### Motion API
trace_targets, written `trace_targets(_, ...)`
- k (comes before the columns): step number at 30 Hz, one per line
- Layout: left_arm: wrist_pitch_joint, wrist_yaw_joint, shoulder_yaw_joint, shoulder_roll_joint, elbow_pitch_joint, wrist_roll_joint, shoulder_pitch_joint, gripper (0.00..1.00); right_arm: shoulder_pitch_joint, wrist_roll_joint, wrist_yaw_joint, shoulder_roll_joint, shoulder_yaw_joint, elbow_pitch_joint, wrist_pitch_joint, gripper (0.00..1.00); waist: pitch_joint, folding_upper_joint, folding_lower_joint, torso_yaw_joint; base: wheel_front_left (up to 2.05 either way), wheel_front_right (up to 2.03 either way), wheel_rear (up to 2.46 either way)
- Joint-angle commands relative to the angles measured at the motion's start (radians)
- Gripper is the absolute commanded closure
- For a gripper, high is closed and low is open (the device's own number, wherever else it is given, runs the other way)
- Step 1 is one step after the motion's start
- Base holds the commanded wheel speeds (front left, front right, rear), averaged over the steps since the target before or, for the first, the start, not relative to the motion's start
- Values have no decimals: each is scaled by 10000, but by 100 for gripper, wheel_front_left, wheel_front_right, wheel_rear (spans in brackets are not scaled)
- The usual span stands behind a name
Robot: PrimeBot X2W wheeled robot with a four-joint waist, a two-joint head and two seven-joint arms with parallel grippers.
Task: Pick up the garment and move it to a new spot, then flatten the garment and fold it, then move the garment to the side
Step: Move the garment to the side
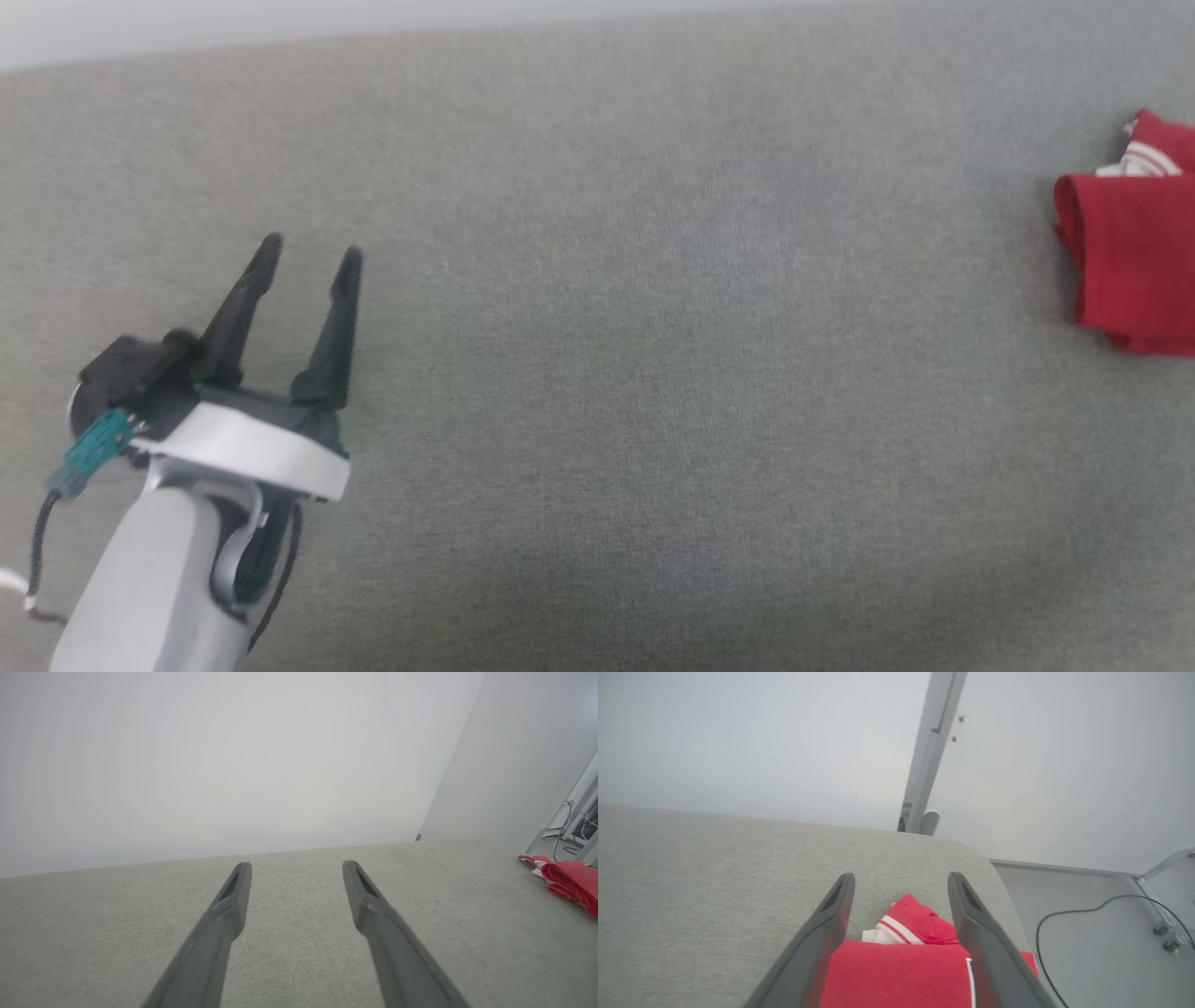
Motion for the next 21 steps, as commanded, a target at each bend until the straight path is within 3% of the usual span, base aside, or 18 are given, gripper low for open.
trace_targets(1, -49, 34, 185, 30, 3, 171, 247, 0, 243, 42, -17, 182, 125, -145, -242, 0, -375, 0, 0, 127, 0, 0, 0)
trace_targets(13, -48, 146, 1581, -147, -370, 546, 1963, 0, 1691, -800, -17, 1326, 118, -911, -1569, 0, -1500, 0, 0, 485, 0, 0, 0)
trace_targets(21, -48, 69, 2327, -282, -672, 665, 2915, 0, 3590, -2623, -18, 2103, -2045, -2719, -1575, 0, -1994, 0, 0, 540, 0, 0, 0)
